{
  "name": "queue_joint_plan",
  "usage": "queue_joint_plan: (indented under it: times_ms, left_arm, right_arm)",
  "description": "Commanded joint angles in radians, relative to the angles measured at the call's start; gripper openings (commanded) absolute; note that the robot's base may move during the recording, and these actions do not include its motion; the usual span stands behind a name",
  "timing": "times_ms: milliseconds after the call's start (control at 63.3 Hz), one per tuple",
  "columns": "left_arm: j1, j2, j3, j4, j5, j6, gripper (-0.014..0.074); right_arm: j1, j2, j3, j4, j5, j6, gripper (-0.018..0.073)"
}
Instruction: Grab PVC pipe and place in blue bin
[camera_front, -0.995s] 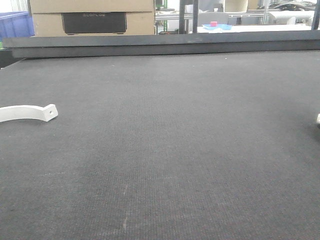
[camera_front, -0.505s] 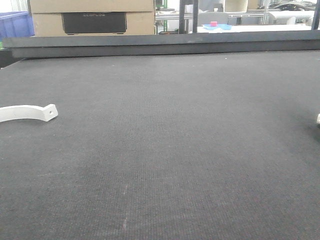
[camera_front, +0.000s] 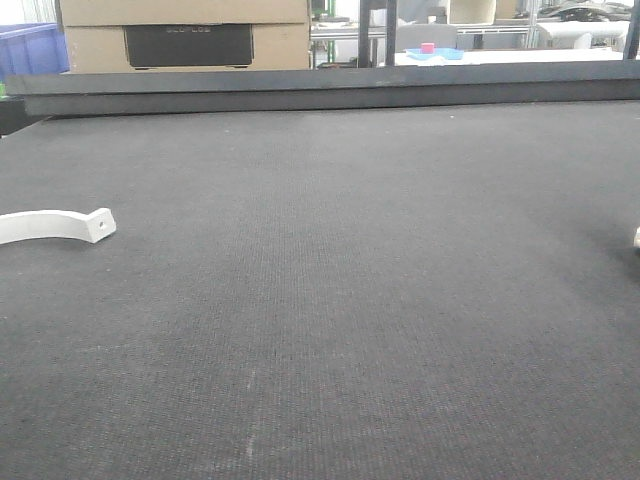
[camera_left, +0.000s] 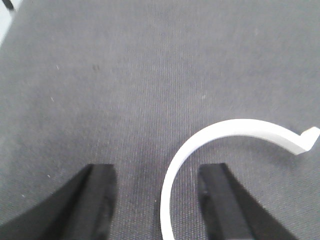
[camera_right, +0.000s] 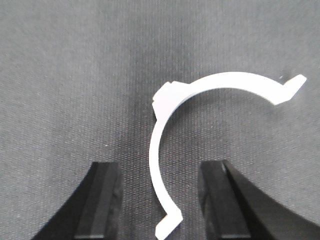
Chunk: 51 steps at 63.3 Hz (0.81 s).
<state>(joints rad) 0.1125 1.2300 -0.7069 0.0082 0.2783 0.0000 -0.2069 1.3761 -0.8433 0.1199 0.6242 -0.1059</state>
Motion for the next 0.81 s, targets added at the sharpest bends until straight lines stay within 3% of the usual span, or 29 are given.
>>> queue_joint_plan:
  times_ms: [0, 537, 790]
  left_arm:
    - [-0.006, 0.029, -0.009, -0.008, -0.028, 0.0, 0.0319]
    - [-0.006, 0.132, -0.009, -0.008, -0.086, 0.0, 0.0319]
    - [-0.006, 0.132, -0.009, -0.008, -0.094, 0.0, 0.0319]
  right_arm:
    - [0.001, 0.023, -0.006, -0.009, -0.02, -0.002, 0.0244]
    - [0.001, 0.165, -0.006, -0.019, -0.1, -0.009, 0.024]
    - [0.006, 0.187, -0.006, -0.019, -0.126, -0.009, 0.0055]
